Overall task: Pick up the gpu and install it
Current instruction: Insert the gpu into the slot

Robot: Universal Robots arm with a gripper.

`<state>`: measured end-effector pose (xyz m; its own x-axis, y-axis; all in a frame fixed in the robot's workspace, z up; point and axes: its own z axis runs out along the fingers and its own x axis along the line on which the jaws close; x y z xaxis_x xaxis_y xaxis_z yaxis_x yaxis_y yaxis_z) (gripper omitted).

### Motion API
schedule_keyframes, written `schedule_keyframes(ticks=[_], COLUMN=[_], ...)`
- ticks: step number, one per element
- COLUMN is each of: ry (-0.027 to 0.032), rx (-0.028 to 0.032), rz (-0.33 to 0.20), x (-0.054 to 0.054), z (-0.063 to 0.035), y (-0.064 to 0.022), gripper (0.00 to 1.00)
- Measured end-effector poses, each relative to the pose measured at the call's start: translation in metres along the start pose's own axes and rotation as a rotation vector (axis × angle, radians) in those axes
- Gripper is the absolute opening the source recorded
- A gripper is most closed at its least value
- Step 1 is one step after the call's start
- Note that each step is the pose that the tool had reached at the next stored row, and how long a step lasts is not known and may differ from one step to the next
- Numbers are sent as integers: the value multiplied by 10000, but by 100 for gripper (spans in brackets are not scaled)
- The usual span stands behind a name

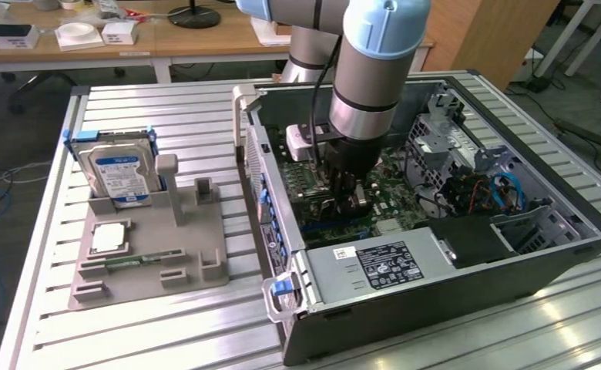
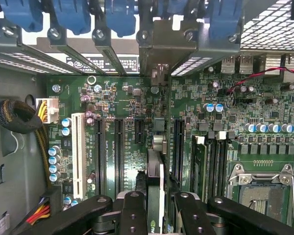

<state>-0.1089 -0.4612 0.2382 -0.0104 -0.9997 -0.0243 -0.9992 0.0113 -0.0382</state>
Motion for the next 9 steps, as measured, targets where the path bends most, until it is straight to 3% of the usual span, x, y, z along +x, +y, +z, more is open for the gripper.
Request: schedule_keyframes(ticks=[9], ry=[0], rx=[0], rz=[0], x=[0], z=[0], y=[0], gripper=[27])
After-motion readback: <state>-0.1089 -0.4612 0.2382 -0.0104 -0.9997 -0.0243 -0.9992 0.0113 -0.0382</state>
